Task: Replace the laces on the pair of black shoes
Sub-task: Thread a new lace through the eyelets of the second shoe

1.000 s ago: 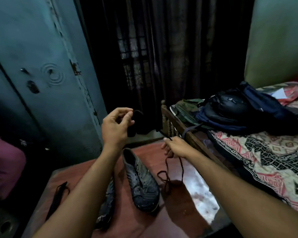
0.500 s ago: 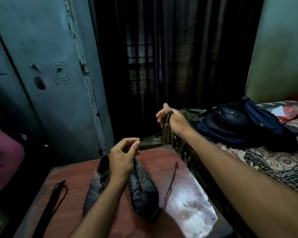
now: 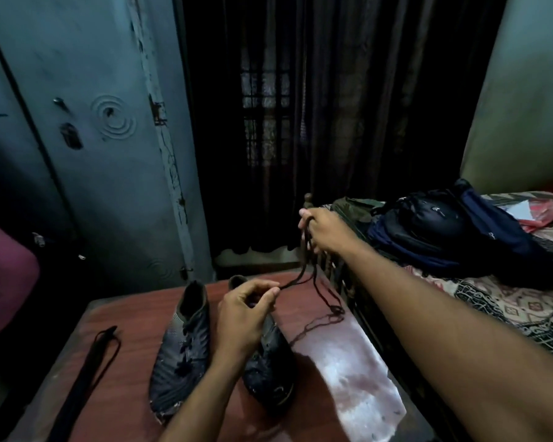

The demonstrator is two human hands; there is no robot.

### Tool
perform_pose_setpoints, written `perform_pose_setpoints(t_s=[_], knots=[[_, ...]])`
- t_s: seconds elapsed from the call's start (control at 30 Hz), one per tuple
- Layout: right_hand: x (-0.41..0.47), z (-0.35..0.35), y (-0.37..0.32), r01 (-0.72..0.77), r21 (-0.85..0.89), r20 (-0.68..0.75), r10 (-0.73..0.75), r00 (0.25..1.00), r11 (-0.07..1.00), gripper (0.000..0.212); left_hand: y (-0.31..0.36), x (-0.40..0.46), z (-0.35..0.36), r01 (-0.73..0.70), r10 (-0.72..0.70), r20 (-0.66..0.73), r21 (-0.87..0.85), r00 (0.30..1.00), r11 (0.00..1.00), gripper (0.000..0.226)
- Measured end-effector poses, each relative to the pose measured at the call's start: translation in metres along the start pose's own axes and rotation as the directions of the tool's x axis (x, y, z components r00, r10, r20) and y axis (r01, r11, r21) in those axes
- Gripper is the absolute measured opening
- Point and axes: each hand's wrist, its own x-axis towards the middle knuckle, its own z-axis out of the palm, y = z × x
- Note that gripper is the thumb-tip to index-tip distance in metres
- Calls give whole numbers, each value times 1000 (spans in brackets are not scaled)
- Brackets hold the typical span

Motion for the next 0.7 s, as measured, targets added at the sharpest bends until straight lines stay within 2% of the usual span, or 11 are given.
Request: perform_pose_setpoints(t_s=[0.03, 0.1, 0.23, 0.3, 0.37, 0.43, 0.5, 0.57, 0.63, 0.7], knots=[[6, -2, -5, 14, 76, -60, -10, 998, 997, 41, 1, 3, -3, -7, 6, -8, -15, 1000, 1000, 14], [12, -7, -7, 29, 105, -117, -16, 993, 994, 38, 2, 6, -12, -10, 7, -36, -68, 999, 998, 17], [4, 0, 17, -56, 170, -69, 69, 995, 984, 34, -4, 15, -35, 63, -91, -118, -223, 989, 973, 20], [-11, 16, 30, -74, 110, -14, 76, 997, 991, 33, -4, 17, -40, 88, -121, -118, -252, 986, 964, 20], [-32, 35, 30, 12, -22, 41, -11, 999, 1000, 38, 0, 18, -37, 93, -136, -120, -306, 984, 948, 18], [-55, 52, 21, 128, -177, 136, -105, 985, 976, 40, 13, 19, -29, 144, -226, -99, -517, 969, 844, 15], [-72, 66, 11, 244, -286, 202, -190, 961, 927, 36, 33, 19, -21, 168, -285, -34, -738, 958, 653, 15], [-78, 78, 13, 299, -273, 220, -243, 945, 914, 26, 60, 19, -15, 164, -274, 24, -850, 961, 500, 16], [-77, 89, 26, 263, -202, 254, -209, 944, 943, 22, 83, 16, -16, 189, -229, 94, -881, 969, 434, 15], [-62, 90, 51, 73, -174, 243, -29, 970, 982, 17, 94, 9, -23, 252, -182, 188, -849, 965, 464, 11]])
